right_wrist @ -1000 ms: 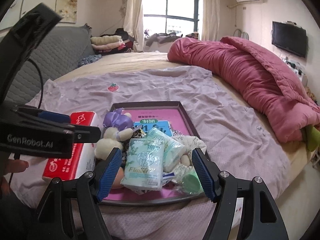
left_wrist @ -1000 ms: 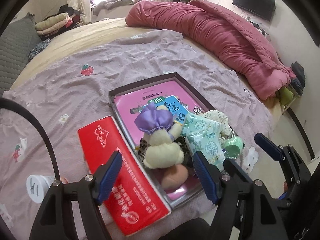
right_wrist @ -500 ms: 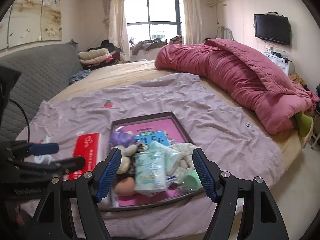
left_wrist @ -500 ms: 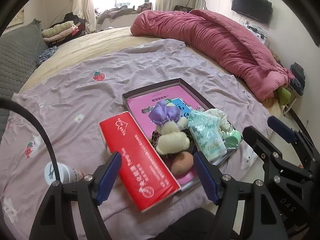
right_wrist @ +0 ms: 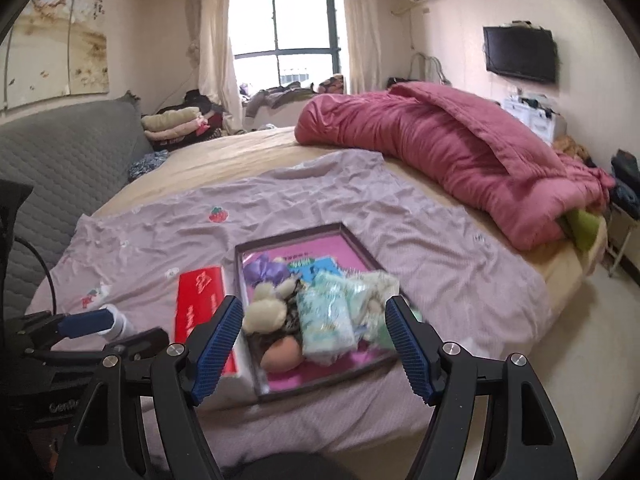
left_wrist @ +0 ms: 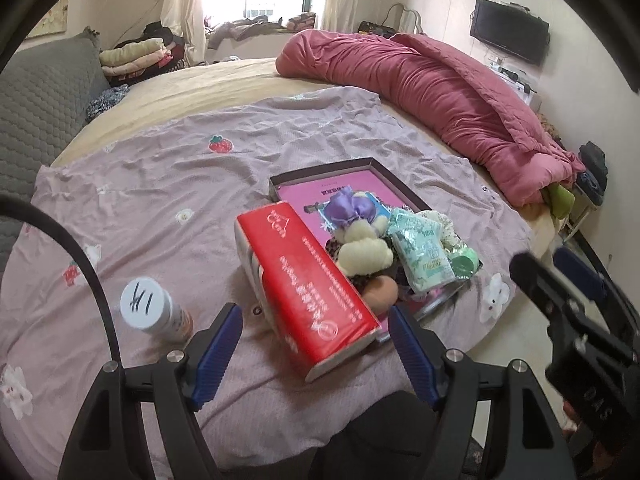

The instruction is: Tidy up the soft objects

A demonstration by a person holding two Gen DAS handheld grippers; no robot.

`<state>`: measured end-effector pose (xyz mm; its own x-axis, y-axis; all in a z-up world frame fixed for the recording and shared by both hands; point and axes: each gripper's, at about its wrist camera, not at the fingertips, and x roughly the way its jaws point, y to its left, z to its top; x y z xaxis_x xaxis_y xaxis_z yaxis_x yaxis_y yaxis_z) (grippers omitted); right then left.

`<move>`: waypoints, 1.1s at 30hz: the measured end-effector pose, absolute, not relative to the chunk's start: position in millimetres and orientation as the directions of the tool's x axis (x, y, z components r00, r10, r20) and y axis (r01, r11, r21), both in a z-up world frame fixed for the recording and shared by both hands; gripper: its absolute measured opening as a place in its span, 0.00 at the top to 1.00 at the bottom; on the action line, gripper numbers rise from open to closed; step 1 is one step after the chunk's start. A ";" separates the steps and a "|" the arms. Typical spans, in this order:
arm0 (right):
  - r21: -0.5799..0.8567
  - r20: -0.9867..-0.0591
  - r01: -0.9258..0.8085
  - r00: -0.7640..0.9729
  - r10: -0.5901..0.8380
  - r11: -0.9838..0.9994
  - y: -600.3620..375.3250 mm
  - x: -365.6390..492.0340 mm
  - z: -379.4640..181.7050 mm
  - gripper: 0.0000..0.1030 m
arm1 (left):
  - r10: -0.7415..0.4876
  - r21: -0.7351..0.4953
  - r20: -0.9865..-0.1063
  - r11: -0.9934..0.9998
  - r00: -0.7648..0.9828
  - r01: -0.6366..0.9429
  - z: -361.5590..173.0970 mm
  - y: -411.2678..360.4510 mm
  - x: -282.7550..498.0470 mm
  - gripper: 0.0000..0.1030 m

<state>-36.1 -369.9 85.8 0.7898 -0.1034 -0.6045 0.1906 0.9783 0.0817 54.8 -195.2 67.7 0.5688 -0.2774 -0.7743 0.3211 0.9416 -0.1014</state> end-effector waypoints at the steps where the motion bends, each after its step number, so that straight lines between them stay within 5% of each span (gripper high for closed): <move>1: 0.087 -0.610 0.195 0.785 -0.103 0.977 -366.7 -41.1 84.9 0.27 | -0.276 -0.099 -0.774 0.941 0.570 0.322 67.1 -192.7 52.1 0.27; 33: 0.034 -0.689 0.247 0.708 -0.156 0.968 -330.8 -93.6 77.1 0.27 | -0.253 -0.057 -0.779 0.940 0.574 0.337 52.9 -168.0 -2.9 0.27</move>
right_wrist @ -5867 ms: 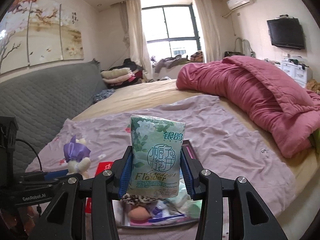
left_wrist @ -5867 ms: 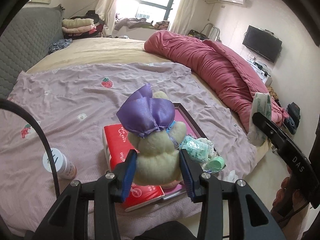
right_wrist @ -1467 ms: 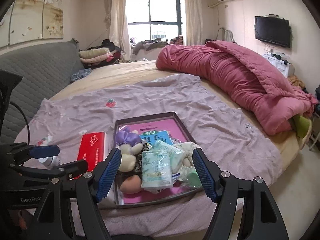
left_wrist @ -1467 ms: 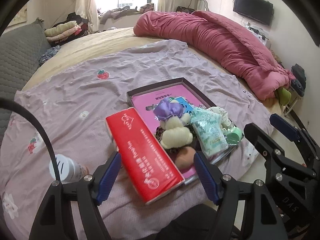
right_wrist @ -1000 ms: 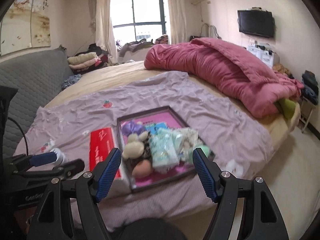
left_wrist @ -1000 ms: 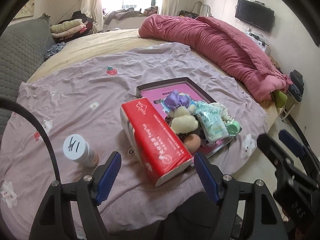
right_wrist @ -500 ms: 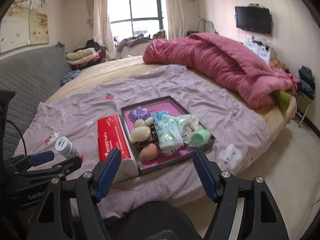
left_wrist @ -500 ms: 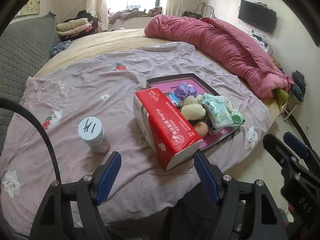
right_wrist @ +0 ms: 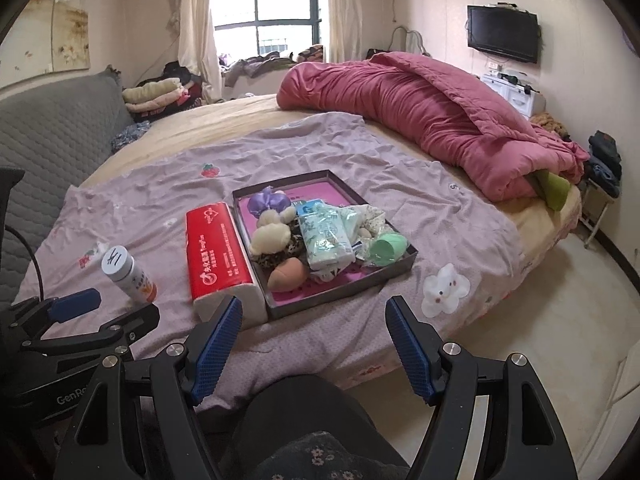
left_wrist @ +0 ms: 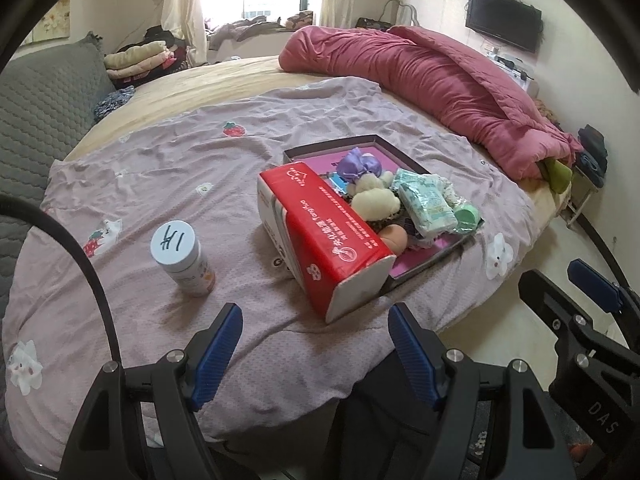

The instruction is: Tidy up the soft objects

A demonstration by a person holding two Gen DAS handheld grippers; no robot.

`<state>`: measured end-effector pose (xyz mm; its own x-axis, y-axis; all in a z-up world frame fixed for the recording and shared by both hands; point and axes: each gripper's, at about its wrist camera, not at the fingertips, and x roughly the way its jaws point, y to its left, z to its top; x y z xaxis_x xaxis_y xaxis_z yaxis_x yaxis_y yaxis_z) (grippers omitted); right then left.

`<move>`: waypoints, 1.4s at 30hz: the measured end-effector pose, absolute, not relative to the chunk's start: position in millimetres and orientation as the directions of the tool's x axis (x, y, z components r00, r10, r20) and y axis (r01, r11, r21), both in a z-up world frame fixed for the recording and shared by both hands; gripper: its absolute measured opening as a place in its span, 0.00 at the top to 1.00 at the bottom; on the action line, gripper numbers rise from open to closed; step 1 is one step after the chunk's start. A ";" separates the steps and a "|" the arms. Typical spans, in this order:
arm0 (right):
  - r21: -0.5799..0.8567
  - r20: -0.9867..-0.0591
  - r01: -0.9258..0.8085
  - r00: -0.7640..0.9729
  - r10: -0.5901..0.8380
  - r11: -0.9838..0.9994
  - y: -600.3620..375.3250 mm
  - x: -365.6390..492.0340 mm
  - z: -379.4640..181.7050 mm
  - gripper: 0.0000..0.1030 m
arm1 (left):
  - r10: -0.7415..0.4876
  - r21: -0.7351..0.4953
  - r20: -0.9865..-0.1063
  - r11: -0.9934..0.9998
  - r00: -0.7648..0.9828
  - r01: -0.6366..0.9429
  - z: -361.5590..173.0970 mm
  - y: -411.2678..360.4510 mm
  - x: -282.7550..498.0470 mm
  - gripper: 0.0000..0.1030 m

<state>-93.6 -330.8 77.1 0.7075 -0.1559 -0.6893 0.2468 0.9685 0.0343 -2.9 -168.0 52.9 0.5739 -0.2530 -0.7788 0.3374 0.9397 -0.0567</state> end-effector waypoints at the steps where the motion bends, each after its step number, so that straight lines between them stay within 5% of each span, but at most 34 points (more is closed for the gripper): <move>1: 0.036 -0.690 0.248 0.707 -0.155 0.968 -331.5 -94.1 76.9 0.27 | -0.255 -0.057 -0.776 0.939 0.577 0.339 53.4 -168.9 -3.8 0.27; 42: 0.070 -0.706 0.266 0.694 -0.141 0.961 -341.5 -97.6 65.1 0.27 | -0.241 -0.039 -0.788 0.938 0.566 0.344 43.8 -174.9 -6.3 0.27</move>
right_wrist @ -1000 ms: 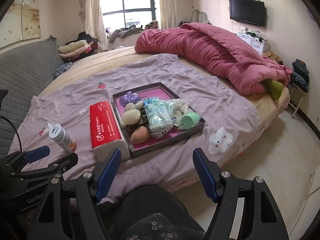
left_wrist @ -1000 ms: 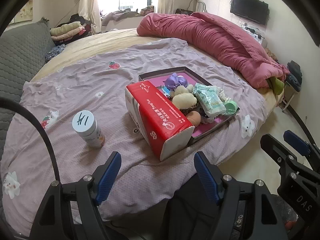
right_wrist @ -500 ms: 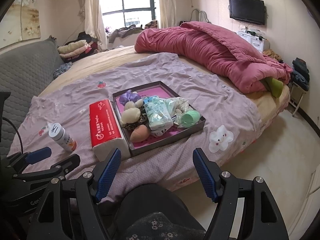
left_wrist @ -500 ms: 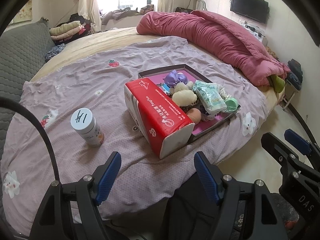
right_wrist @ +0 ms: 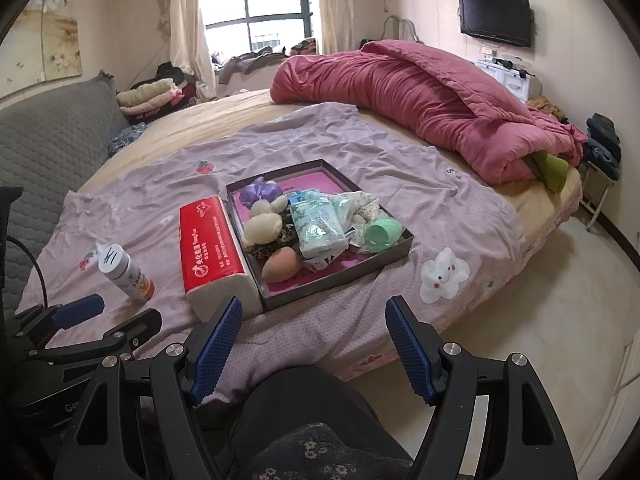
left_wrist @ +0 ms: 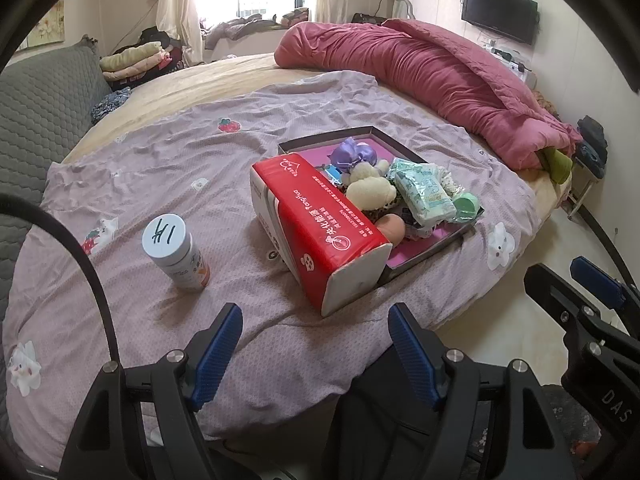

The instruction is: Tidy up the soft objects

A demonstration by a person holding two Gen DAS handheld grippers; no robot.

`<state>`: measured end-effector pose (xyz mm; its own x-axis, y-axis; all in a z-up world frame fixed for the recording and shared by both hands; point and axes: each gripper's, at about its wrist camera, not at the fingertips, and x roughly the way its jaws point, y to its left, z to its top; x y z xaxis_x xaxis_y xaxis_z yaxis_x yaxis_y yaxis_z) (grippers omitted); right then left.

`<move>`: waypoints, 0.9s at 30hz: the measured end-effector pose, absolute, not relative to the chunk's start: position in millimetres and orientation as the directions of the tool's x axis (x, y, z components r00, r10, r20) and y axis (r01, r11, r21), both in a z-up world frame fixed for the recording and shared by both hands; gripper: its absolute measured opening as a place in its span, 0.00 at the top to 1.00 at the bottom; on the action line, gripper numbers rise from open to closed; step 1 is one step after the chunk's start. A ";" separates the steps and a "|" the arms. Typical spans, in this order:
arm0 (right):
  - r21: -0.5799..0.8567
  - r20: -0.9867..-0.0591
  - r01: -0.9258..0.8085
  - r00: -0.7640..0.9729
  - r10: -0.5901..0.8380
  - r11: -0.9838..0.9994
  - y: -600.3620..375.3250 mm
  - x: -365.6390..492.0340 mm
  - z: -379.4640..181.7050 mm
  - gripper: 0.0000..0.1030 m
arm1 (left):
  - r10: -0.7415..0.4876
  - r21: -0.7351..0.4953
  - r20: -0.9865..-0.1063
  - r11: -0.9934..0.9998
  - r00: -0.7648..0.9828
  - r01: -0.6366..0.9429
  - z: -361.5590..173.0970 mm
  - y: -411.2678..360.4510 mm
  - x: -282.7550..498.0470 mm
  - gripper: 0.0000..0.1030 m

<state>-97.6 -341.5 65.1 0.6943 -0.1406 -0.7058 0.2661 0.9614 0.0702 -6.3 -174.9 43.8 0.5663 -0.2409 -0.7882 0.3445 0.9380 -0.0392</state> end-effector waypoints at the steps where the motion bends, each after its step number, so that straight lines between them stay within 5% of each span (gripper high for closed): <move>1: 0.070 -0.706 0.265 0.694 -0.140 0.962 -341.2 -97.5 65.0 0.27 | -0.238 -0.037 -0.789 0.939 0.567 0.343 43.6 -174.9 -6.2 0.27; 27: 0.067 -0.716 0.251 0.686 -0.129 0.966 -337.8 -95.9 64.6 0.27 | -0.220 -0.021 -0.799 0.941 0.560 0.339 39.5 -176.2 -4.7 0.27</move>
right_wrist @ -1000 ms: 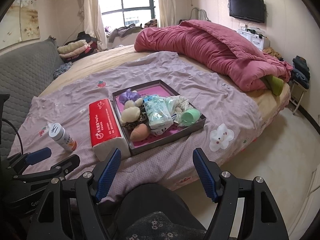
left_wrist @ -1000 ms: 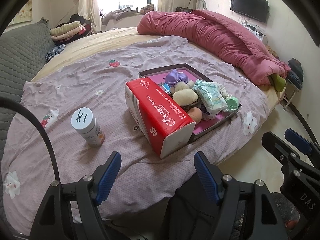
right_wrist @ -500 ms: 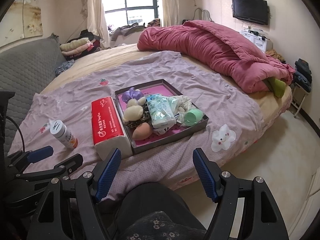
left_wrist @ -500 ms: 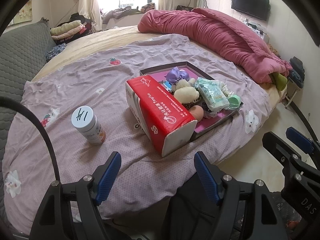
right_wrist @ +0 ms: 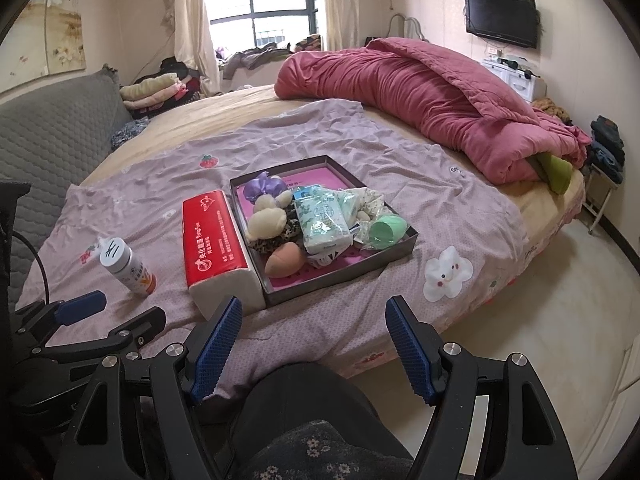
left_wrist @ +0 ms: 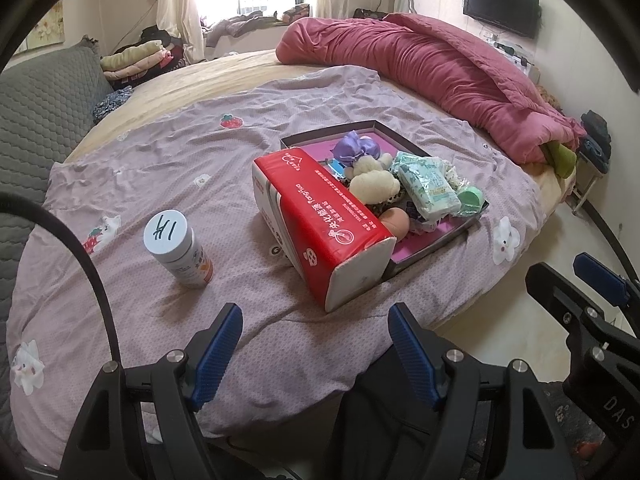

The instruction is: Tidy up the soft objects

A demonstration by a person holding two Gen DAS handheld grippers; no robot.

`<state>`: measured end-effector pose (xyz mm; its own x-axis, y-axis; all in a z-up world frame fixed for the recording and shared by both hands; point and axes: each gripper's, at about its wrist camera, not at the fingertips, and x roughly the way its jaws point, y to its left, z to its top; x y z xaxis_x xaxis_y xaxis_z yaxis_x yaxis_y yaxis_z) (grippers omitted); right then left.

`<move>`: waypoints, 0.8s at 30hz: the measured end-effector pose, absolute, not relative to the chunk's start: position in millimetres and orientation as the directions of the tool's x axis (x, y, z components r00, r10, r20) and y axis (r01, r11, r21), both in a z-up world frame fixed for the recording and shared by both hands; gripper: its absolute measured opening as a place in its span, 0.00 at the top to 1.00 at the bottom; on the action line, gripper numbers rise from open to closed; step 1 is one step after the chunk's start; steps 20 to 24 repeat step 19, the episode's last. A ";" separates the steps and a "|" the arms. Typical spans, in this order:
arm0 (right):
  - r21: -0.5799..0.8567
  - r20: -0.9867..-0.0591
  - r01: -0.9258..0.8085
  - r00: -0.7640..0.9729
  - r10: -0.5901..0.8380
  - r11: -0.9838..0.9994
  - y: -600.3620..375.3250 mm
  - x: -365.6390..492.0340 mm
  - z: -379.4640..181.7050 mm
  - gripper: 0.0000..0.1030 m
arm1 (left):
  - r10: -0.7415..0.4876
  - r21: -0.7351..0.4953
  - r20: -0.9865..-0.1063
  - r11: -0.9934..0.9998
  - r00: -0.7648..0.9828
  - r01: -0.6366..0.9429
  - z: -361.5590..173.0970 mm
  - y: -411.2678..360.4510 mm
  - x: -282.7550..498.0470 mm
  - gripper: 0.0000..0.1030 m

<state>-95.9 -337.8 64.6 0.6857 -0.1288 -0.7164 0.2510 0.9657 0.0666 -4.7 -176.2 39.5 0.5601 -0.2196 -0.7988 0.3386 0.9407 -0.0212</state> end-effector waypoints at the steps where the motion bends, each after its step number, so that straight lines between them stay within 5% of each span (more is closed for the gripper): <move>1: 0.066 -0.717 0.251 0.686 -0.129 0.966 -337.8 -96.0 64.6 0.27 | -0.220 -0.022 -0.799 0.941 0.559 0.338 39.3 -176.2 -4.6 0.27; 24: 0.059 -0.716 0.207 0.690 -0.103 0.976 -329.1 -89.6 65.4 0.27 | -0.297 -0.113 -0.818 0.923 0.493 0.368 32.4 -172.5 -1.2 0.27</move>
